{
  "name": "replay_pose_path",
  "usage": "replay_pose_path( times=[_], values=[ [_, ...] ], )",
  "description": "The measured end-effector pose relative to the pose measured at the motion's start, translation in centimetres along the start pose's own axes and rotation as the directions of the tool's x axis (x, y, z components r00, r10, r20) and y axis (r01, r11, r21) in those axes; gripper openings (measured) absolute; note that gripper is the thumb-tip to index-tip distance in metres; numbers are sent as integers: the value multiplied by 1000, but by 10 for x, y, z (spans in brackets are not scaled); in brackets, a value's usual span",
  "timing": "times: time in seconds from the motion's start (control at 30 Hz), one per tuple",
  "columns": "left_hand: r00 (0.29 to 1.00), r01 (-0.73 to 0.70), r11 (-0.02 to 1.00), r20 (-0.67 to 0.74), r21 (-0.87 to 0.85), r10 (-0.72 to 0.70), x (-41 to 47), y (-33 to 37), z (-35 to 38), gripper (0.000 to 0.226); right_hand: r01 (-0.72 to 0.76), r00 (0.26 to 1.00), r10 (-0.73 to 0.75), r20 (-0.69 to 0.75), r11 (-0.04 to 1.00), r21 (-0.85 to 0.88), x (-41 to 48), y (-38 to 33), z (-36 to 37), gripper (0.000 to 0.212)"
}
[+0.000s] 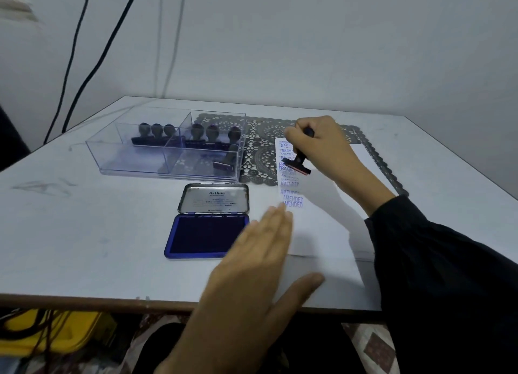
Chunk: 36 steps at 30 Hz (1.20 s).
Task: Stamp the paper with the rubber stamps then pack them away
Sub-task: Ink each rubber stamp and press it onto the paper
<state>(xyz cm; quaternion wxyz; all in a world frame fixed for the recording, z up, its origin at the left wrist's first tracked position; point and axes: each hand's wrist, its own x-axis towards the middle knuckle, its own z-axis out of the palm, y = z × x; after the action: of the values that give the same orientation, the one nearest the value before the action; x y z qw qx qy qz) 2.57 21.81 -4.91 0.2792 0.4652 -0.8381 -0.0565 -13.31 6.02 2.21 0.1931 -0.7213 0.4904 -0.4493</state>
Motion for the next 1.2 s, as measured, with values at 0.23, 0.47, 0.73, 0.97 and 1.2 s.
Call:
replay_pose_path(
  times=[0.23, 0.47, 0.73, 0.97, 1.2],
  values=[
    [925, 377, 920, -15, -109, -380, -24, -74, -57, 86, 19, 998, -22, 66, 999, 51, -8, -15, 22, 39],
    [861, 496, 863, 180, -94, -476, -37, -107, -78, 105, 73, 981, -61, 184, 996, -55, -25, -33, 67, 37],
    [866, 444, 887, 196, 124, -460, -36, -100, -75, 96, 262, 939, -196, 283, 941, -216, -46, -54, 112, 38],
    [878, 427, 897, 186, 116, -442, -36, -98, -74, 58, 283, 953, -220, 208, 889, -359, -47, -56, 127, 34],
    [870, 452, 886, 170, 103, -464, -38, -101, -72, 60, 327, 945, -277, 175, 833, -446, -56, -58, 127, 26]
  ],
)
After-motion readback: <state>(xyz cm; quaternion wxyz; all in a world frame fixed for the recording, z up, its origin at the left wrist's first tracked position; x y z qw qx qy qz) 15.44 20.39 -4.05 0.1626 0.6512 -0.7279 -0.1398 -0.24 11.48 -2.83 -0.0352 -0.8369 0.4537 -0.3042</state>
